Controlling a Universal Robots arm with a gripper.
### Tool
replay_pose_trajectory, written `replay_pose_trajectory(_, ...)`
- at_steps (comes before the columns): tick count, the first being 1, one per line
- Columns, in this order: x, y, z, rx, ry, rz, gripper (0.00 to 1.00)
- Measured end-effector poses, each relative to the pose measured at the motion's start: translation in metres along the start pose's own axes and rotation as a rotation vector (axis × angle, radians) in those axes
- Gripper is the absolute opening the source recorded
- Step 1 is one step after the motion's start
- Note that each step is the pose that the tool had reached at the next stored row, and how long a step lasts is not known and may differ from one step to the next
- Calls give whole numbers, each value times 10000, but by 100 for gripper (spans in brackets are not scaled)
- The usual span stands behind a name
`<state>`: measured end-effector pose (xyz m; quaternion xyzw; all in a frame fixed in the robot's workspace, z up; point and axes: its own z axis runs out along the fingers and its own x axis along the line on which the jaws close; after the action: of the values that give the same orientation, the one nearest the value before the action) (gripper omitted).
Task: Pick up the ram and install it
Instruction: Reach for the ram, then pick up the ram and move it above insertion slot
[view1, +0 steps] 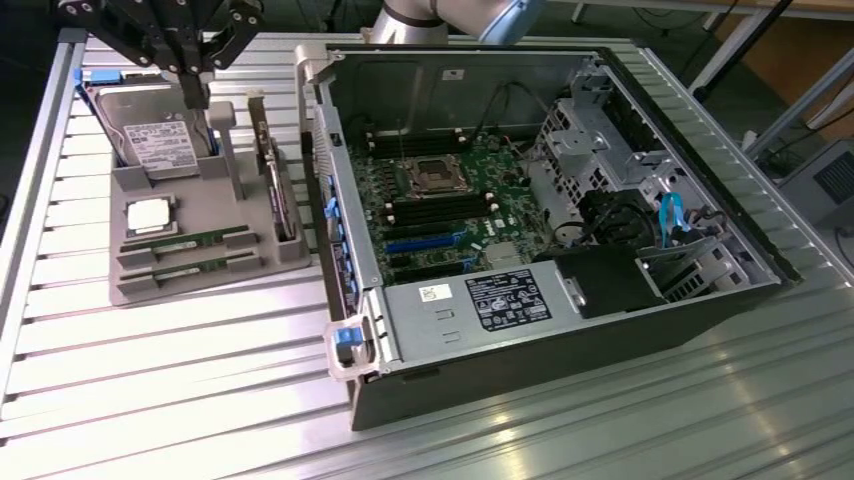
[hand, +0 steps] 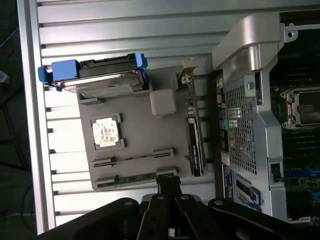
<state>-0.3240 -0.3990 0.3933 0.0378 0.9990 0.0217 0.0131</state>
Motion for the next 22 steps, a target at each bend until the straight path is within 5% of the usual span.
replay_pose_trajectory(9, 169, -36, -5, 0, 0, -1, 10)
replay_pose_trajectory(10, 163, -151, -3, -1, 0, 0, 10)
replay_pose_trajectory(12, 162, -177, -3, 0, 0, 0, 10)
replay_pose_trajectory(13, 153, -287, -1, -1, 0, 1, 10)
replay_pose_trajectory(15, 146, -375, -2, 0, 1, 0, 10)
replay_pose_trajectory(22, 146, -385, -1, -1, 1, -30, 10)
